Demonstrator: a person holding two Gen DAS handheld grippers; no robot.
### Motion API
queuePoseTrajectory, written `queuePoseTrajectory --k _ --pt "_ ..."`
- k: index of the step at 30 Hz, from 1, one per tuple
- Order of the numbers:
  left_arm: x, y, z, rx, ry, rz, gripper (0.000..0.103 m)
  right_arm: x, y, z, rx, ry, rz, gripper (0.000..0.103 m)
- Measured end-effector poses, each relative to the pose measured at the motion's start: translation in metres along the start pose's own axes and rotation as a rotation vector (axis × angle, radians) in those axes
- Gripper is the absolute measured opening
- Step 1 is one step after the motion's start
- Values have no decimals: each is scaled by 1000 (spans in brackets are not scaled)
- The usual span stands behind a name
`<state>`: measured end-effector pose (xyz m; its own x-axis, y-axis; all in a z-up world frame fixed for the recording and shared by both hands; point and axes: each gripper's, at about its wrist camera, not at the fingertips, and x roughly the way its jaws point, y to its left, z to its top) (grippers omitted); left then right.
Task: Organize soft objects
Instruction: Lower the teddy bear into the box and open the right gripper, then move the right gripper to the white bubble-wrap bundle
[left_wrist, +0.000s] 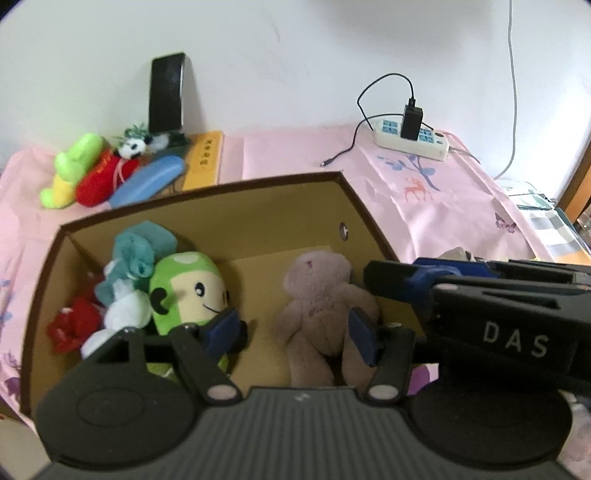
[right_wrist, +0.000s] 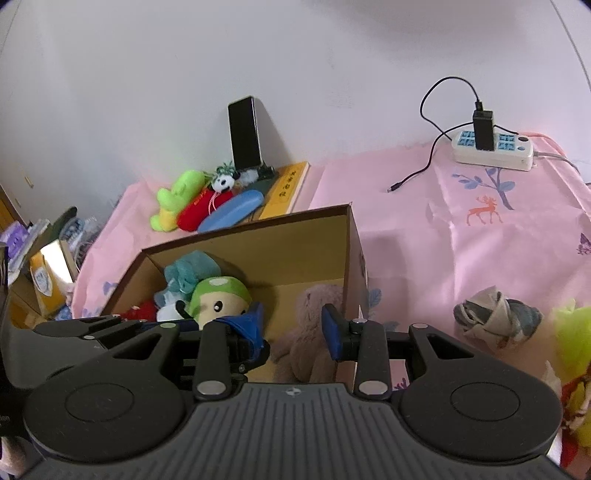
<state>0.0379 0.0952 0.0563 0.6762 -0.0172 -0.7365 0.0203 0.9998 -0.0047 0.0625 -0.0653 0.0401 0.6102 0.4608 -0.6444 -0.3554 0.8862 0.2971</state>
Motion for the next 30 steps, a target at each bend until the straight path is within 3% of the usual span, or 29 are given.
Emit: queuePoseTrajectory --k 5,12,20,30 --pt "-17 -19 -6 28 -25 55 62 -20 -4 -6 -18 -33 5 19" --pt "-39 -39 -14 20 -47 57 64 -47 -12 -14 -47 -86 16 19" --pt "-57 -72 -28 15 -44 6 66 -74 -31 -25 -70 -102 8 17" --pt "-47 -115 -60 41 21 -110 70 -100 -72 -54 -92 -51 -32 16"
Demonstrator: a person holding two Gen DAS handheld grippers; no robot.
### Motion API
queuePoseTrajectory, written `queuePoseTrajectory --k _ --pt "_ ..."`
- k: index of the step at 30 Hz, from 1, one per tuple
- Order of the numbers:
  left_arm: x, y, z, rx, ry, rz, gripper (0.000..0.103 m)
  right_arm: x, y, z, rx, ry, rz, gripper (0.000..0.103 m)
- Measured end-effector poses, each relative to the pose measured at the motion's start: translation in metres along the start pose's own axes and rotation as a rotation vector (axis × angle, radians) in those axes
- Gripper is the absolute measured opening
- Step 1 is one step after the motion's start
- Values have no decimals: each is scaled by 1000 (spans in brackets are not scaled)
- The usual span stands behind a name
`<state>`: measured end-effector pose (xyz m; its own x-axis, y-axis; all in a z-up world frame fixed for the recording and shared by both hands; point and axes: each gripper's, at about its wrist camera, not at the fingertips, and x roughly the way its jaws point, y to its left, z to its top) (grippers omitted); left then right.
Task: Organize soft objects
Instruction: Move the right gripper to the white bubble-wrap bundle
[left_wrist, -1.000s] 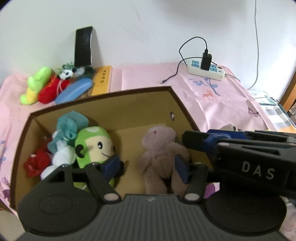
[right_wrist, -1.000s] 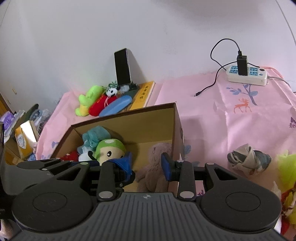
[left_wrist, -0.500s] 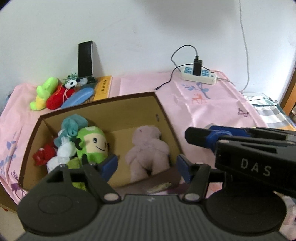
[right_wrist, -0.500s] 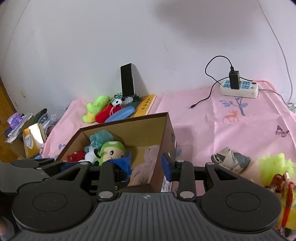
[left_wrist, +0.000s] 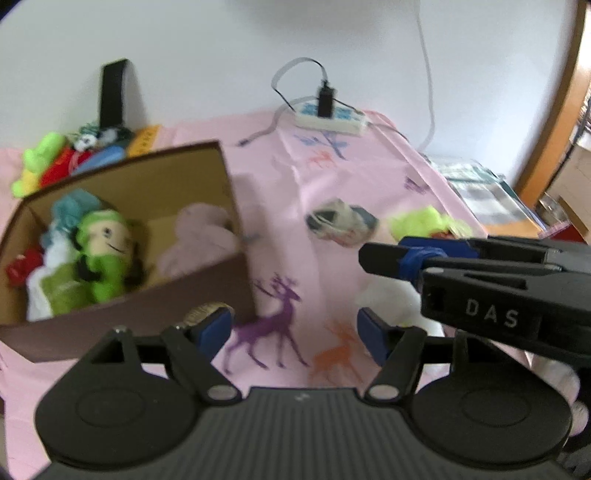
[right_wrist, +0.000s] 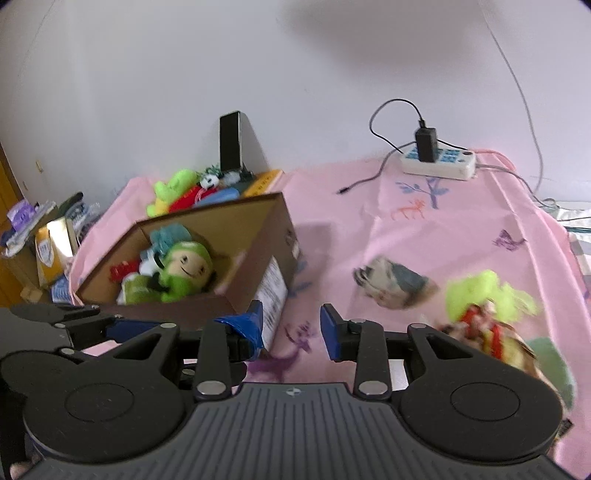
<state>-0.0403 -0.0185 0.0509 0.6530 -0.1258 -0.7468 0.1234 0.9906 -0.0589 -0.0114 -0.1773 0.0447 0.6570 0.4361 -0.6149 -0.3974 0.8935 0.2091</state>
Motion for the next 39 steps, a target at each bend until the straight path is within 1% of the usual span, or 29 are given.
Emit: queuePoseTrajectory --k 4,10,12,18,23,25,28,32,33,34,36,39 --pt "12 -13 -10 4 48 -81 73 -8 -20 -18 2 37 -34 16" --pt "30 -33 -22 43 102 -160 75 -12 -57 -38 122 111 -71 16" --pt "35 -38 -23 55 111 -172 75 -12 -65 -42 152 127 -81 17" --pt "50 -46 -15 92 104 -215 76 -4 -85 -44 297 153 -43 18" --pt "72 -50 -5 88 126 -279 76 9 -88 -39 318 168 -23 18" --pt "80 -52 -4 92 131 -284 76 17 -89 -37 322 180 -14 18" --pt "92 -52 -2 96 139 -261 76 27 -89 -35 336 190 12 18" --pt "103 -39 2 63 152 -271 76 39 -87 -32 329 208 34 19" --pt "106 -37 3 56 154 -268 76 42 -85 -31 327 214 46 22" --pt "109 -34 4 50 159 -266 76 46 -84 -30 321 223 54 22" --pt "115 -29 5 31 173 -274 76 52 -80 -30 297 235 45 22" --pt "118 -23 6 6 179 -305 70 54 -79 -29 300 233 39 23"
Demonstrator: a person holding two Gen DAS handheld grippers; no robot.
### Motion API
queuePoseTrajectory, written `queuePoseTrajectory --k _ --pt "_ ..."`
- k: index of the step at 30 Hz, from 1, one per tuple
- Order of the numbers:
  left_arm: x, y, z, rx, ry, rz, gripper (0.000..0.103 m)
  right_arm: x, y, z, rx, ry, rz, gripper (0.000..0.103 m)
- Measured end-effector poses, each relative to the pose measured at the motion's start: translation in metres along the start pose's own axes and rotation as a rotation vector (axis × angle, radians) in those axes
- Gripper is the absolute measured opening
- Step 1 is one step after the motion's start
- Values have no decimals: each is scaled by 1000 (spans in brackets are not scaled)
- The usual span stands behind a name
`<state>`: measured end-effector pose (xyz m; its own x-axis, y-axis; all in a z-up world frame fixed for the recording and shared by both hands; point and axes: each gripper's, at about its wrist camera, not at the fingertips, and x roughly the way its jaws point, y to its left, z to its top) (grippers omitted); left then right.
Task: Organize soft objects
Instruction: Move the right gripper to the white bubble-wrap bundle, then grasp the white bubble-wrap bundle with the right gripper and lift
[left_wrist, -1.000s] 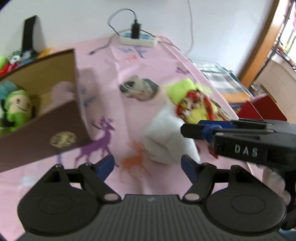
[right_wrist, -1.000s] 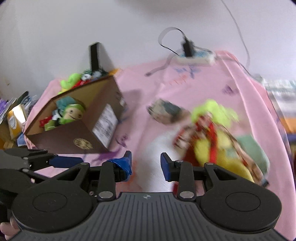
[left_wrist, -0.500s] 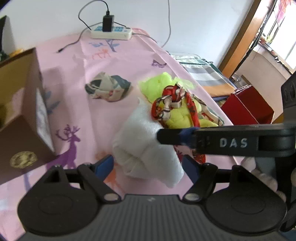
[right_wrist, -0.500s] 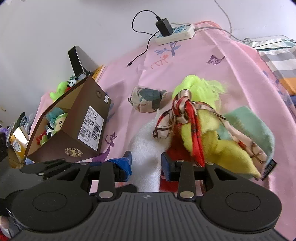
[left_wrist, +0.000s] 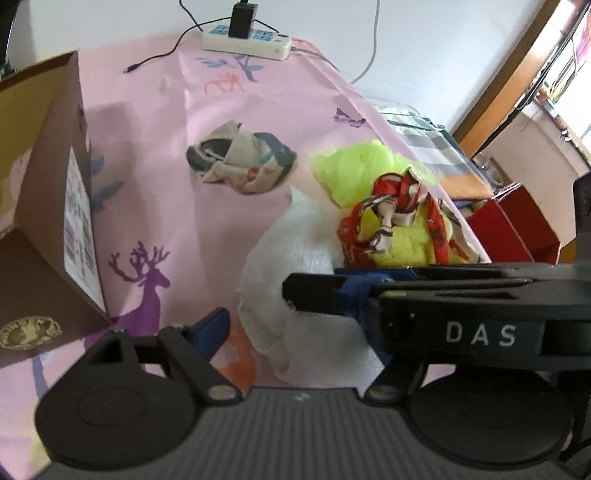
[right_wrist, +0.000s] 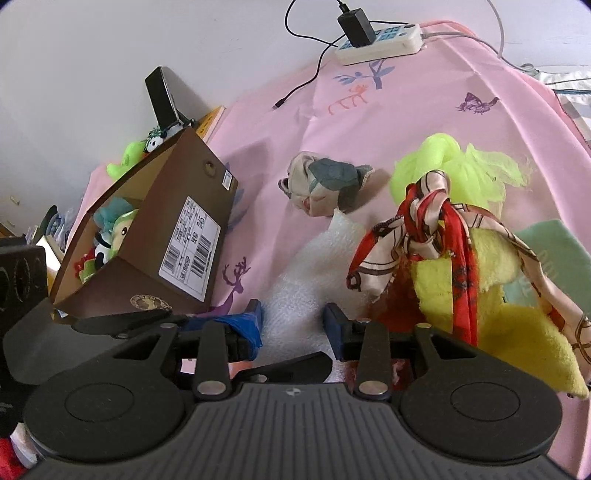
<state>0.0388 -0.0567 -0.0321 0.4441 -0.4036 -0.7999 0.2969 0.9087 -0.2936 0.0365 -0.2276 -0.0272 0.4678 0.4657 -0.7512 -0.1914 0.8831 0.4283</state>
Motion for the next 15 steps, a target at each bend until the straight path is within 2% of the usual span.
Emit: queuePoseTrajectory --k 1,2,8,15 --pt "1 1 0 1 2 -10 68 1 -1 0 5 3 -1 23" --pt "2 1 1 4 6 -21 61 1 -1 0 8 8 -6 23" --pt "1 -8 -3 44 5 -30 50 -2 -3 -4 44 22 -10 23" --pt "-16 -13 -8 84 -15 -29 44 -13 6 -10 42 10 2 20"
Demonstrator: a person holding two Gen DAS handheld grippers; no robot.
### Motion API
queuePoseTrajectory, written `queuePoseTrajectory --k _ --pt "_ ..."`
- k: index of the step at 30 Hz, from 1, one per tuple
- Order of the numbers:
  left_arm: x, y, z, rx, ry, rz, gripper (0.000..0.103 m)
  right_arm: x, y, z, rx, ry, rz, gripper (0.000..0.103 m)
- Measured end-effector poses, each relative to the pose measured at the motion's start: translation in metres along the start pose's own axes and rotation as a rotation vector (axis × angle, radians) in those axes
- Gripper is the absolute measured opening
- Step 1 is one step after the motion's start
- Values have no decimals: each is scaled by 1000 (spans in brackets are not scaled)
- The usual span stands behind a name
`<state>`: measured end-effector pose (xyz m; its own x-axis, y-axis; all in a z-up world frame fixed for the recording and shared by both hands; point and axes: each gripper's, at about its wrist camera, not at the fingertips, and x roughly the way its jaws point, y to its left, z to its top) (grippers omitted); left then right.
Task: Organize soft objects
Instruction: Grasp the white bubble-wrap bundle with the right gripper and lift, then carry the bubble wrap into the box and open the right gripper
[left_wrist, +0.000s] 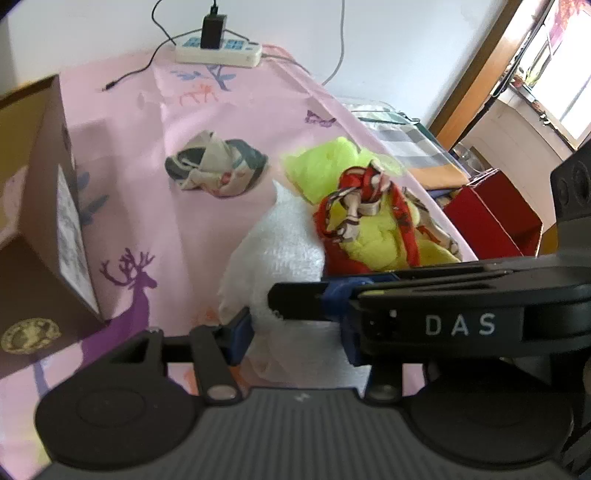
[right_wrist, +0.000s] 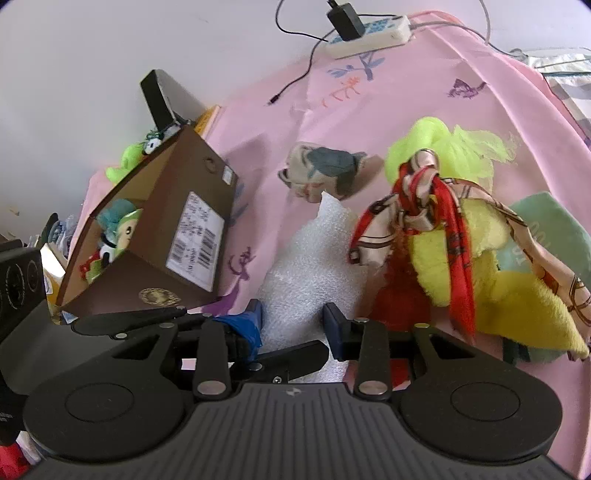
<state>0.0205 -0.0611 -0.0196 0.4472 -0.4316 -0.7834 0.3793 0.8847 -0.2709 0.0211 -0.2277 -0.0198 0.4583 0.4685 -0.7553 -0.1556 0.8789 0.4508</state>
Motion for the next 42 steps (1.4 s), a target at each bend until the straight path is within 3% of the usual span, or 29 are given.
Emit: queuePoseTrajectory --k 11,26,32,42 --pt "-61 9 -6 46 -129 50 40 -16 54 -3 -96 -94 52 20" --pt "-151 56 11 69 -367 140 39 -16 140 29 -211 -275 160 20" --pt "-157 98 22 41 -361 196 39 20 167 46 -239 -261 192 20" --pt "-136 172 39 -86 -249 187 39 90 188 69 -222 -127 158 20"
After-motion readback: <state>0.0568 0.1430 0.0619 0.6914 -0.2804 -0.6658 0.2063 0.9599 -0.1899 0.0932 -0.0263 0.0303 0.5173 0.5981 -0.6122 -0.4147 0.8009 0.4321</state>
